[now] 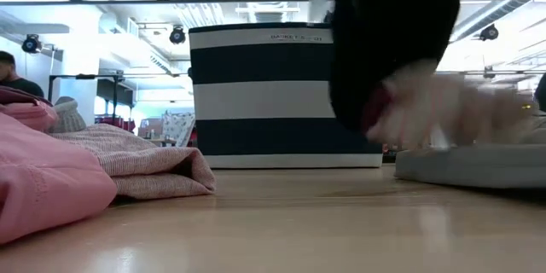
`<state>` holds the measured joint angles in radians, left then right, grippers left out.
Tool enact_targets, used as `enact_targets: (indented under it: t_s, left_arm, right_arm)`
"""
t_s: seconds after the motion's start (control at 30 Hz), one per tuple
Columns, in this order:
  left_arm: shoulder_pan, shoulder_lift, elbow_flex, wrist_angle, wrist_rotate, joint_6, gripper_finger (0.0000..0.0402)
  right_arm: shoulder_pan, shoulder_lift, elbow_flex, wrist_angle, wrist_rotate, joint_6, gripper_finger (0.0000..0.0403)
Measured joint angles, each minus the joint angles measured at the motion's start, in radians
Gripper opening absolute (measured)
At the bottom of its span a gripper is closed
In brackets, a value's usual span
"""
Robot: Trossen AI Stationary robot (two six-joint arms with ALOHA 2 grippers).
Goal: Sort clothes
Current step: Put the black cycling short into the blue laundry bin
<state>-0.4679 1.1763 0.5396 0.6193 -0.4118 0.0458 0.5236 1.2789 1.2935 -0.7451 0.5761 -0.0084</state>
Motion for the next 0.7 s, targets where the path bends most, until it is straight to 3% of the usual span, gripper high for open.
enact_targets:
  t_s: [0.2,0.37,0.53,0.7]
  left_arm:
    - [0.0,0.0,0.0,0.0,0.0,0.023,0.0159]
    - [0.0,0.0,0.0,-0.002,0.001,0.043,0.0166]
    - [0.0,0.001,0.0,-0.01,0.002,0.046,0.017]
    - [0.0,0.001,0.0,-0.019,0.002,0.046,0.017]
  right_arm:
    - [-0.067,0.0,0.062,0.108,0.108,-0.187,0.0]
    - [-0.178,0.0,0.105,0.274,0.113,-0.393,0.0]
    - [-0.306,0.0,0.176,0.487,0.091,-0.612,0.0]
    - [-0.46,-0.001,0.246,0.627,-0.014,-0.725,0.0]
